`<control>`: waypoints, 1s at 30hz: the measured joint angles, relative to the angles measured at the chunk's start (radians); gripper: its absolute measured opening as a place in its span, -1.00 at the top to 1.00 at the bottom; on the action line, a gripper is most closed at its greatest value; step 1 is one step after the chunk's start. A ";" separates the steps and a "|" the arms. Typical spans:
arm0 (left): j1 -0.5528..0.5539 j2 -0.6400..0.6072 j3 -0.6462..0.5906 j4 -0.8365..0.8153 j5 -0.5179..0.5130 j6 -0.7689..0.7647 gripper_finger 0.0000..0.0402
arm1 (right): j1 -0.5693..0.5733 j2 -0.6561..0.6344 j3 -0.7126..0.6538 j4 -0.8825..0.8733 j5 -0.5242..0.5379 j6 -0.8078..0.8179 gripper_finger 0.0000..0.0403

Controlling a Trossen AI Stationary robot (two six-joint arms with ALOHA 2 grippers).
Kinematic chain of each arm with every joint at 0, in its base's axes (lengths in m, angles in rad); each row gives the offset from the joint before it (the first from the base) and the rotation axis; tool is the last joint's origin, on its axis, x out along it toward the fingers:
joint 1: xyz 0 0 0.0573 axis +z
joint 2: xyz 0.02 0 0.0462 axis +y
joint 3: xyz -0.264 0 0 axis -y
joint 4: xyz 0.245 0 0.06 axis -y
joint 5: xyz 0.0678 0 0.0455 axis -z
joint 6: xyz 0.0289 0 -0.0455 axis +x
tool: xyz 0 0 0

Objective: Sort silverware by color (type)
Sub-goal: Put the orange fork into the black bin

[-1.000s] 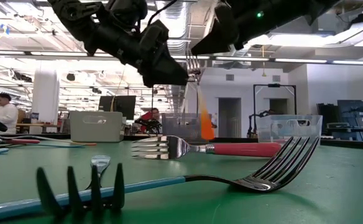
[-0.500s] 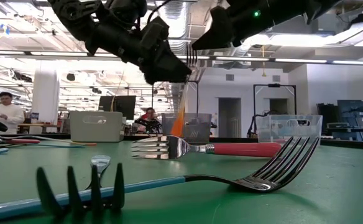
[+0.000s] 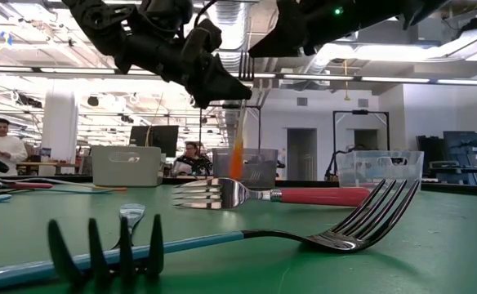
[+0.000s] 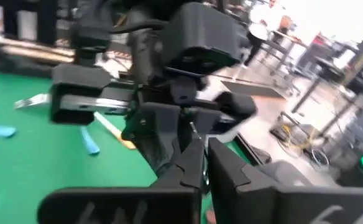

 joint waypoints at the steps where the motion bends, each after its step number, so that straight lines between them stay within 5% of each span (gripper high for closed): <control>1: 0.021 0.000 0.005 -0.002 -0.002 -0.003 0.95 | -0.001 0.000 0.000 0.003 0.030 0.025 0.77; 6: 0.201 0.010 0.110 -0.142 -0.003 -0.054 1.00 | -0.002 0.000 0.000 0.004 0.170 0.191 0.55; 14: 0.415 0.084 0.423 -0.467 0.084 -0.127 1.00 | -0.002 0.000 0.001 -0.034 0.168 0.276 0.36; 19: 0.435 0.147 0.521 -0.548 0.132 -0.122 1.00 | 0.001 0.000 0.001 -0.097 0.168 0.300 0.34; 30: 0.344 0.184 0.495 -0.641 0.098 -0.126 1.00 | 0.009 0.000 0.001 -0.260 0.165 0.428 0.33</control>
